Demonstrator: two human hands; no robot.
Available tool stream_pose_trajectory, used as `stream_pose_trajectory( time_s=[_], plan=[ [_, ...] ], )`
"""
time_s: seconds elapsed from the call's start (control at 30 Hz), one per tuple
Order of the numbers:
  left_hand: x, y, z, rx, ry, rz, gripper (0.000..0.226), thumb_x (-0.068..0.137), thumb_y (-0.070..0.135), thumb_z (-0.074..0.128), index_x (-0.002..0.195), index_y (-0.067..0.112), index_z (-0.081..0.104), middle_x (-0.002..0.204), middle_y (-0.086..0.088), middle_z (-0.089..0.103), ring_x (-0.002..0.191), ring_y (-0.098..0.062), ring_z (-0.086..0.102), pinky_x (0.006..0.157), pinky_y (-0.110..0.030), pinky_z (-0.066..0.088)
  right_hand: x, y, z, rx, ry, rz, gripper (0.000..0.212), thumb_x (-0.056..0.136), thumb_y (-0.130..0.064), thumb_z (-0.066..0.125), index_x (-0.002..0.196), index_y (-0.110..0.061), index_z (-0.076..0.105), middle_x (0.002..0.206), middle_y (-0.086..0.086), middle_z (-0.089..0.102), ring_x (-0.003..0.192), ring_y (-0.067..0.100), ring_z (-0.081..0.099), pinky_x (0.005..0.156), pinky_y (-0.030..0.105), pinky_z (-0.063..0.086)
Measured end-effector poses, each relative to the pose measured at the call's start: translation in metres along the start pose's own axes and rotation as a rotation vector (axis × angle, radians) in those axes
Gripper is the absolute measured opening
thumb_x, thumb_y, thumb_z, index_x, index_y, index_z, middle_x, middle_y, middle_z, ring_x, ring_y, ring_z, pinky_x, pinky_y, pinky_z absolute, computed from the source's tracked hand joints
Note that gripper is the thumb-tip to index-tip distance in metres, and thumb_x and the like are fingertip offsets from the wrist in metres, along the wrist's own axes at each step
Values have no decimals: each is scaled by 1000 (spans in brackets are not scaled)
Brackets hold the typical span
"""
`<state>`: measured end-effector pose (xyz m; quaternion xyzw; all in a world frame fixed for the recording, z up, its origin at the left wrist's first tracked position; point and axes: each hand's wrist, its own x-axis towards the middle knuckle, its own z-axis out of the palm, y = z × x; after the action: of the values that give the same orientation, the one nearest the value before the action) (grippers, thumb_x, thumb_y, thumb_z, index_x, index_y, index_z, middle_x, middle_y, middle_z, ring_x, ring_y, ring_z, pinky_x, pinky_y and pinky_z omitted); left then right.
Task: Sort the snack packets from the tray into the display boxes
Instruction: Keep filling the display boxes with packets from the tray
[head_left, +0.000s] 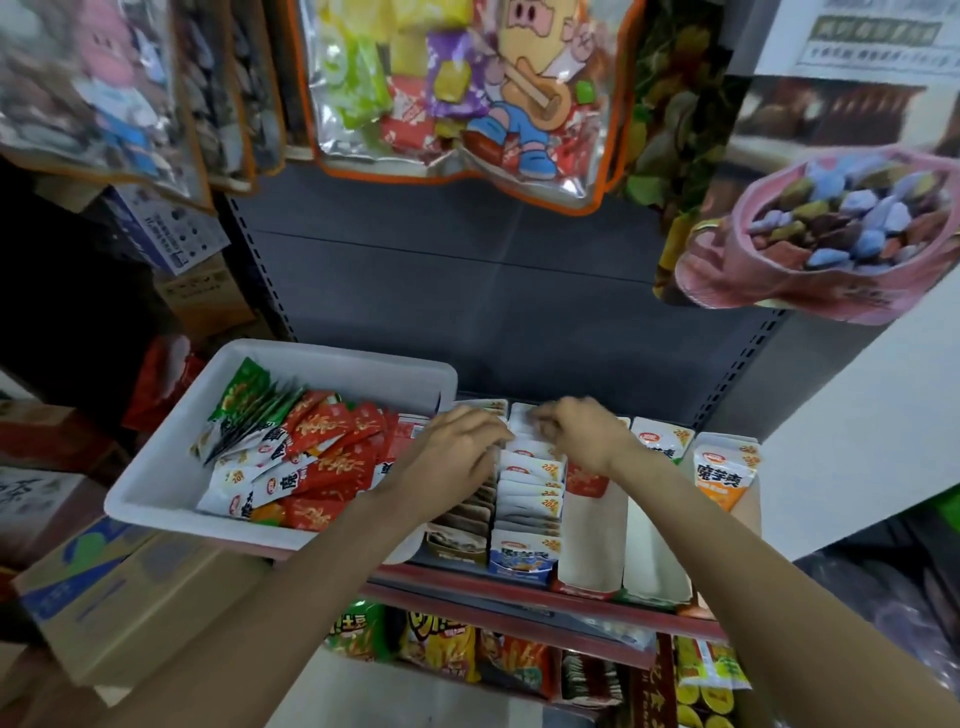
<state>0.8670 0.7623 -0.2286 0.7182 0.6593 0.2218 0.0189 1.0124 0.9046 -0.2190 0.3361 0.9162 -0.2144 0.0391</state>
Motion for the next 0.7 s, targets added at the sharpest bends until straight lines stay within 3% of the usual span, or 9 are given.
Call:
stream_pose_trajectory(
  time_s=[0.1, 0.3, 0.4, 0.5, 0.6, 0.7],
  plan=[
    [-16, -22, -12, -12, 65, -164, 29, 87, 6, 54, 112, 15, 65, 113, 0, 62, 108, -17, 51, 95, -28, 37, 1, -28, -8, 5, 190, -55, 33, 98, -17, 39, 123, -18, 60, 123, 8, 60, 109, 26, 56, 90, 37, 46],
    [-45, -72, -25, 64, -6, -461, 32, 88, 8, 55, 119, 13, 61, 119, -5, 60, 112, -24, 51, 100, -37, 41, 29, -96, 18, -65, 184, -243, 25, 94, -12, 45, 110, -8, 64, 109, 12, 62, 102, 30, 56, 83, 41, 49],
    [-56, -95, -19, 100, -166, -548, 42, 88, 17, 56, 130, 16, 52, 131, -6, 53, 122, -24, 44, 105, -35, 37, 57, -123, 38, -208, 52, -269, 27, 91, -7, 47, 112, -10, 63, 110, 11, 62, 103, 30, 59, 80, 38, 52],
    [-65, -109, -15, 141, -347, -587, 60, 89, 30, 58, 143, 19, 35, 150, -6, 33, 137, -26, 28, 113, -38, 28, 82, -141, 51, -454, -128, -267, 31, 94, -11, 44, 120, -15, 59, 119, 11, 60, 110, 29, 56, 81, 34, 46],
    [-73, -118, -16, 177, -466, -579, 67, 91, 39, 55, 147, 22, 24, 156, -5, 19, 142, -28, 19, 116, -42, 18, 97, -144, 61, -671, -332, -223, 34, 99, -22, 36, 129, -21, 52, 132, 5, 55, 122, 28, 49, 97, 37, 39],
    [-80, -125, -13, 194, -549, -552, 70, 91, 40, 53, 149, 19, 20, 157, -7, 15, 143, -28, 17, 116, -45, 15, 104, -147, 66, -889, -506, -124, 39, 101, -31, 32, 139, -23, 41, 145, 4, 42, 137, 28, 32, 112, 43, 22]
  ],
)
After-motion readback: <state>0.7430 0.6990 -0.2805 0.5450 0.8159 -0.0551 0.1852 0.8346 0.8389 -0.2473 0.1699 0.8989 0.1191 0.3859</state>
